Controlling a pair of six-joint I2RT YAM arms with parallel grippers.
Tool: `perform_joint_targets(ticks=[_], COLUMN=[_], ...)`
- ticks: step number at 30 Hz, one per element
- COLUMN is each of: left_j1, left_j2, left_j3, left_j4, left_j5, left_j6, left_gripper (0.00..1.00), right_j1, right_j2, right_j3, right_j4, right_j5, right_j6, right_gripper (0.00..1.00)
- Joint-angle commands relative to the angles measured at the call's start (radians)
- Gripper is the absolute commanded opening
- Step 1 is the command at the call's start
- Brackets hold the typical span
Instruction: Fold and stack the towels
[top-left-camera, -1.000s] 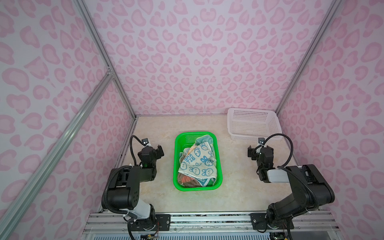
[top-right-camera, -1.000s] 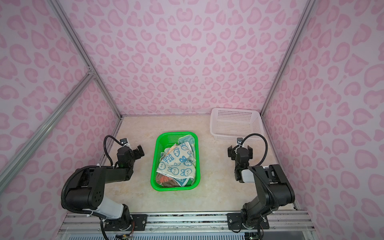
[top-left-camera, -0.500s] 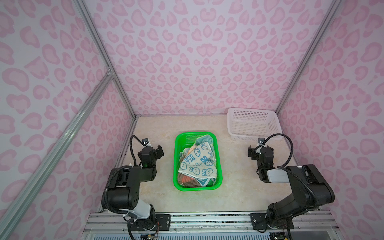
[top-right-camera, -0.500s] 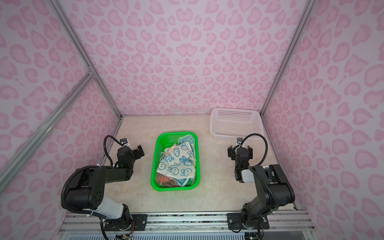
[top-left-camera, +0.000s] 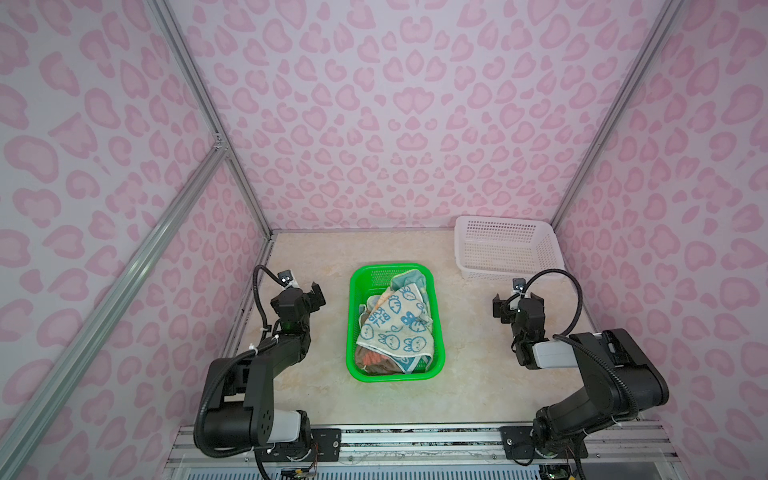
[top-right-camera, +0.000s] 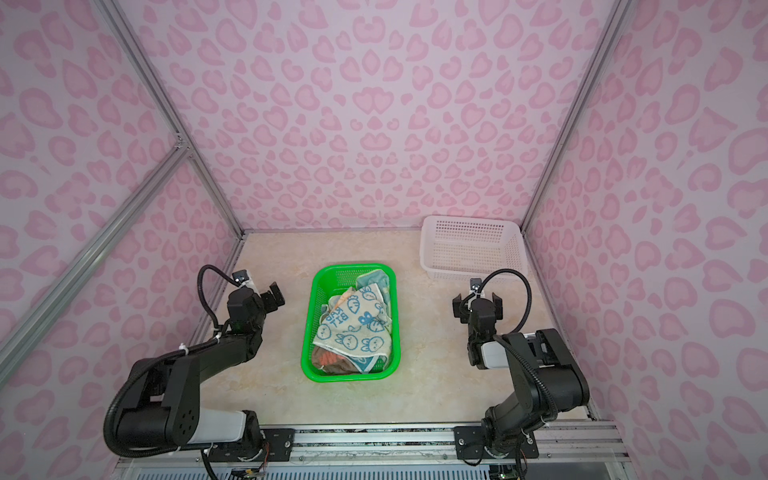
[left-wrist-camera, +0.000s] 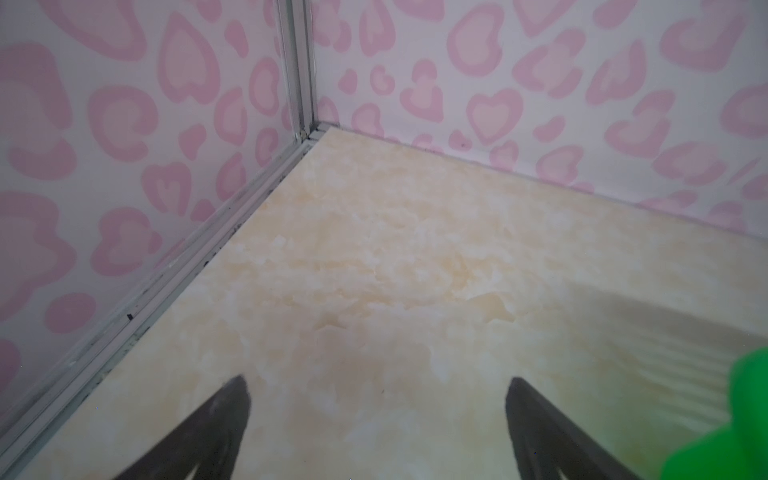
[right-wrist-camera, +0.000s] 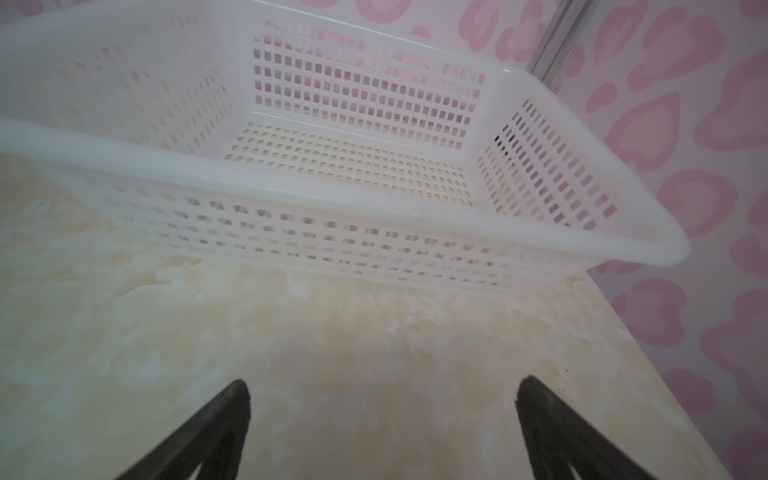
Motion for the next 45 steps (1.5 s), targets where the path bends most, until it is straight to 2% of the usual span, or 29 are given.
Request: perform_joint_targets(ticks=[1,6,10,14,19,24,32,34,39,40,43,45], left_j1=[-0.011,-0.097,-0.17,-0.218,-0.281,-0.34,-0.34,-0.34,-0.329,-0.324,-0.288,-0.252], left_j2=[-0.125,-0.233,-0.228,-0.148,-0.021,0.052,0.222,0.259,0.353,0.369,0.429,0.471], left_j3=[0.027,0.194,0.28,0.369,0.46,0.486,0.563,0.597,0.726,0.756,0.863,0.931], left_j4=[-0.235,-0.658,-0.822,-0.968,-1.118,-1.115,-1.119,-1.121,-1.176,-1.19,-1.243,-1.27], left_j5=[-0.027,-0.013,0.013,0.051,0.068,0.094,0.117,0.114,0.04,0.024,-0.028,-0.058], left_j6=[-0.076,-0.144,-0.177,-0.226,-0.278,-0.311,-0.337,-0.327,-0.279,-0.269,-0.236,-0.216], left_gripper=[0.98,0.98,0.98,0.98,0.98,1.0,0.69,0.57,0.31,0.29,0.03,0.02], right_j1=[0.019,0.089,0.138,0.187,0.223,0.264,0.343,0.358,0.392,0.397,0.403,0.408], right_j2=[-0.027,-0.183,-0.27,-0.362,-0.484,-0.534,-0.499,-0.481,-0.427,-0.417,-0.385,-0.361], right_j3=[-0.027,-0.005,0.04,0.115,0.209,0.28,0.335,0.336,0.339,0.341,0.348,0.35], right_j4=[0.09,-0.116,-0.327,-0.551,-0.839,-0.968,-0.996,-0.985,-0.961,-0.957,-0.942,-0.929], right_j5=[0.037,0.076,0.117,0.164,0.05,-0.054,-0.079,-0.077,-0.074,-0.074,-0.084,-0.095], right_j6=[-0.042,-0.079,-0.083,-0.062,0.008,0.057,0.095,0.1,0.094,0.094,0.091,0.088], right_gripper=[1.0,1.0,1.0,1.0,1.0,1.0,1.0,1.0,1.0,1.0,1.0,1.0])
